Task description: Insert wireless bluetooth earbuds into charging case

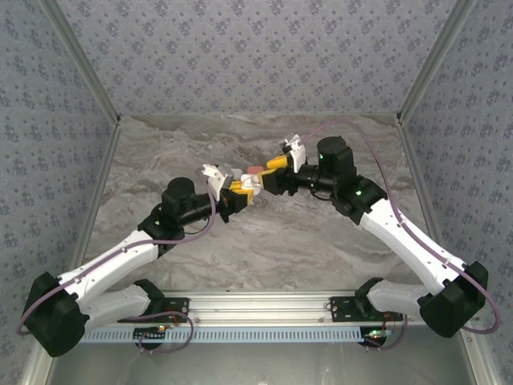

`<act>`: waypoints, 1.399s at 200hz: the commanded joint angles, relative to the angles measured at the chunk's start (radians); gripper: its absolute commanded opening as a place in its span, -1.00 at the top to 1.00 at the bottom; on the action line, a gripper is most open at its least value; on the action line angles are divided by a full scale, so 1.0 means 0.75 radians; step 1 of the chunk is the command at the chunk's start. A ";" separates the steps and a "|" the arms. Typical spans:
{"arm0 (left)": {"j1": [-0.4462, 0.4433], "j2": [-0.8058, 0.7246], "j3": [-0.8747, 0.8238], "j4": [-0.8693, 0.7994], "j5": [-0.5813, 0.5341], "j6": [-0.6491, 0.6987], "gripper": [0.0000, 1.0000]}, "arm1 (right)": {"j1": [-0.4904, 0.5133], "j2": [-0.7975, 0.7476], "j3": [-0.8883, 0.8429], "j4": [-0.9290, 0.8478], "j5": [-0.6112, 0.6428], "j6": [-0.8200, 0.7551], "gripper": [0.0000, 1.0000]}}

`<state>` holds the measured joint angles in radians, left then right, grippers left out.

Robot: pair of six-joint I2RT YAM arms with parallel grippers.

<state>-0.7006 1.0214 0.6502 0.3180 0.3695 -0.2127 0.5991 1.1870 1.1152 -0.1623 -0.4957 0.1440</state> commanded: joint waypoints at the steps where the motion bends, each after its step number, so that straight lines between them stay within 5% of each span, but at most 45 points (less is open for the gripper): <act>1: -0.005 -0.077 -0.036 0.078 -0.062 0.033 1.00 | -0.039 -0.001 -0.010 -0.023 0.055 0.056 -0.14; 104: -0.005 -0.318 -0.114 0.224 -0.121 0.345 1.00 | -0.128 0.188 -0.045 -0.045 0.102 0.093 -0.15; 219: -0.005 -0.395 -0.101 0.098 -0.128 0.330 1.00 | -0.013 0.970 0.383 -0.293 0.314 -0.084 -0.03; 280: -0.004 -0.419 -0.104 0.065 -0.141 0.336 1.00 | 0.043 1.173 0.510 -0.331 0.329 -0.087 0.03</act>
<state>-0.7006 0.7261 0.5488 0.3622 0.2752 0.0261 0.6216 2.0369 1.4494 -0.3706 -0.2653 0.0925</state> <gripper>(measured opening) 0.213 0.490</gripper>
